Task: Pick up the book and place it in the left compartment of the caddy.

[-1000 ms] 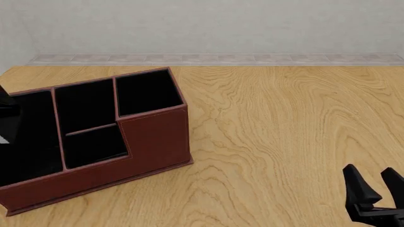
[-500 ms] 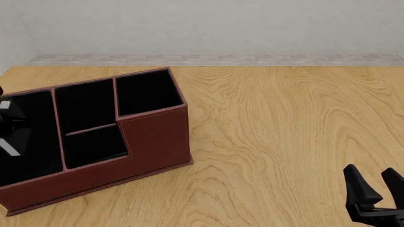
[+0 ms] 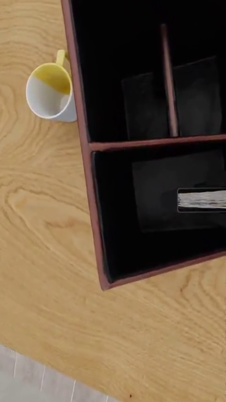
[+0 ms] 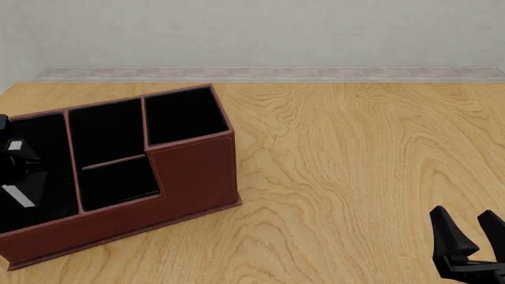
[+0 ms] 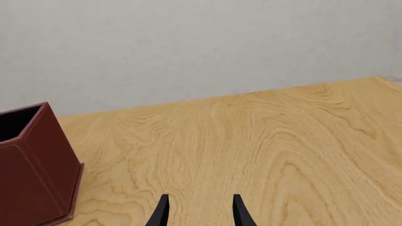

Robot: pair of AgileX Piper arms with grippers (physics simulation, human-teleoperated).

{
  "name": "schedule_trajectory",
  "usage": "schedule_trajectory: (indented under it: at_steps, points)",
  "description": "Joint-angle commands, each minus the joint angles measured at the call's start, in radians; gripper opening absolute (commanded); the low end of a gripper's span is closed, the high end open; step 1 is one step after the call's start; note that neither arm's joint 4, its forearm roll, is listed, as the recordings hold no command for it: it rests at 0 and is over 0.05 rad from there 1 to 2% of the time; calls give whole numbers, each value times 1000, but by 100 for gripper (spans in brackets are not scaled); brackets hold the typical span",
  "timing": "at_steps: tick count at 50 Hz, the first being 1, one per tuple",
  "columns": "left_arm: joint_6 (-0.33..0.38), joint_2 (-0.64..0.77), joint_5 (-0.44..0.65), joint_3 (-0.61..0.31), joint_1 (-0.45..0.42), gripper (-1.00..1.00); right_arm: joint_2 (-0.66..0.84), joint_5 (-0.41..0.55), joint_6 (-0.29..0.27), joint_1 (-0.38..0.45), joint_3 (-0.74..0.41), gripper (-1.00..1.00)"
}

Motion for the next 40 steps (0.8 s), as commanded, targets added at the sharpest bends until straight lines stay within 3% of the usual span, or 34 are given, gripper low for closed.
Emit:
schedule_trajectory:
  at_steps: [1,40]
  points:
    - [-5,4,-25,21,-5,-100,0,0,0,0,0,100]
    - [-16,27,-95,97,-10,-100,-11,8,7,-4,0,100]
